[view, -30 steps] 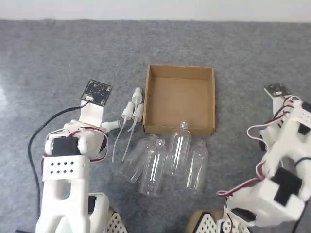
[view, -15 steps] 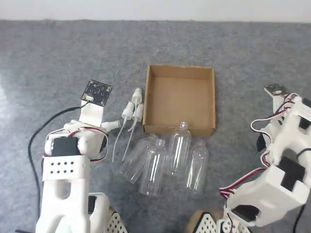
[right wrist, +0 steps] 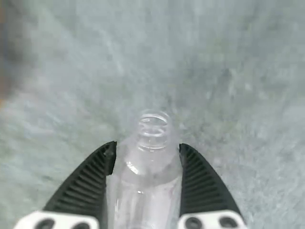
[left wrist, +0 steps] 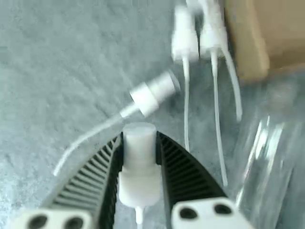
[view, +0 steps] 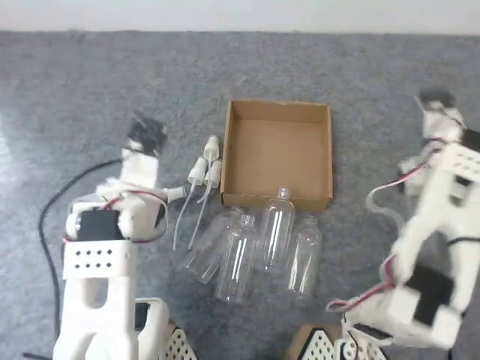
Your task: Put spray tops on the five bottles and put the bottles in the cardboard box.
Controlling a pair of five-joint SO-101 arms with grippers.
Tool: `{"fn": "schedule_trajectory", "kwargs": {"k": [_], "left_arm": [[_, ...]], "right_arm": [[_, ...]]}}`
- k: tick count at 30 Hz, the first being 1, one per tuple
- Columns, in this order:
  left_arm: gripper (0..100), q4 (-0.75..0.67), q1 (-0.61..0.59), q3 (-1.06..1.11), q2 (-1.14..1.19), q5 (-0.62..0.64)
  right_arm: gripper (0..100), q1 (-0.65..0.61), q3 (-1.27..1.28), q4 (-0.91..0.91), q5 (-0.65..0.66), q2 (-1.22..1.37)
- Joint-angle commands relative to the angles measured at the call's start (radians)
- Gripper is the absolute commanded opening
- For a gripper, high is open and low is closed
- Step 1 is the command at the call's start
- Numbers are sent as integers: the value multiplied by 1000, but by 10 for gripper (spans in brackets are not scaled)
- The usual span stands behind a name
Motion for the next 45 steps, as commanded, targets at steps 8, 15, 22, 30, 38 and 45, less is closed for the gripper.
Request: {"fn": "schedule_trajectory", "kwargs": {"k": [8, 15, 22, 30, 38, 45], "left_arm": [[11, 25, 121, -610, -21, 250], [11, -40, 146, -835, -28, 509], [11, -54, 140, -785, -29, 700], [11, -279, 138, -576, -29, 727], [11, -331, 149, -447, -29, 729], [11, -304, 140, -503, -31, 726]], "right_arm": [[5, -707, 279, -134, -278, -680], [6, -1041, 578, -409, -298, -880], [6, -1176, 727, -556, -301, -909], [6, -1257, 758, -579, -301, -960], [6, -1256, 783, -579, -302, -1026], [6, -1250, 783, -579, -302, -997]]}}
